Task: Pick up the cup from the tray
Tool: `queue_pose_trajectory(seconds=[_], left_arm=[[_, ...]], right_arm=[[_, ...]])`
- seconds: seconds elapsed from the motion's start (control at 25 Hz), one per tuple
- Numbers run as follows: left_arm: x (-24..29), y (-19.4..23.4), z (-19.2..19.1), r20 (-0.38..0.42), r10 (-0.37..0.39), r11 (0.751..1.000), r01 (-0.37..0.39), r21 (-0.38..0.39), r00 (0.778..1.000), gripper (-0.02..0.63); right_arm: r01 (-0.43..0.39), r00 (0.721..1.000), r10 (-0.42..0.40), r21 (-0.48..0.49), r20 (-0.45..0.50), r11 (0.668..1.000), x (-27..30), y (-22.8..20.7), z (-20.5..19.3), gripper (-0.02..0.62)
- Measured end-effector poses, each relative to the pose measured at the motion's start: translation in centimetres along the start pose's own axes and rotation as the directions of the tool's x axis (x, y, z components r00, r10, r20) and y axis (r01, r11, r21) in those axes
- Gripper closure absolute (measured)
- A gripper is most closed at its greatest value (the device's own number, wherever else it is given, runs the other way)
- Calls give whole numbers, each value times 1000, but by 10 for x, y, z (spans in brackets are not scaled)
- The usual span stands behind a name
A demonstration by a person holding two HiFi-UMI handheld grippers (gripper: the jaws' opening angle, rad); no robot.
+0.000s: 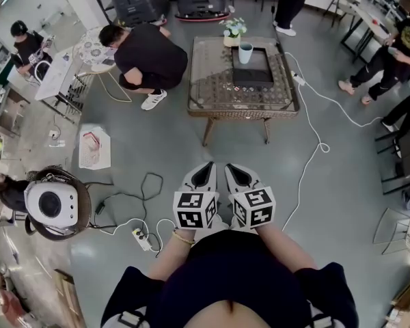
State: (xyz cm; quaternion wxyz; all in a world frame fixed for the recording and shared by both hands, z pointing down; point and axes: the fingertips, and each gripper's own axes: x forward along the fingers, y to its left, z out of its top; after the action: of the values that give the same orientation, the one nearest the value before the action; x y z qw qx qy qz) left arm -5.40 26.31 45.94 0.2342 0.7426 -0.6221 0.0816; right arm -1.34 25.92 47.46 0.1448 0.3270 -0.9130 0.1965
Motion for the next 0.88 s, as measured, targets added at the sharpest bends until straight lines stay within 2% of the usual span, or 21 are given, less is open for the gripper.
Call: queue_pose_trajectory(seconds=[0.36,0.88], left_arm=[[-7,26,4,11,-23,999,22,37,1000,598],[4,43,3,-22,-61,998,61,27,998,598]], right_arm=[[22,1000,-21,-16,21,1000,17,24,1,584],[87,996,-88,17,15,996,31,13,4,584]])
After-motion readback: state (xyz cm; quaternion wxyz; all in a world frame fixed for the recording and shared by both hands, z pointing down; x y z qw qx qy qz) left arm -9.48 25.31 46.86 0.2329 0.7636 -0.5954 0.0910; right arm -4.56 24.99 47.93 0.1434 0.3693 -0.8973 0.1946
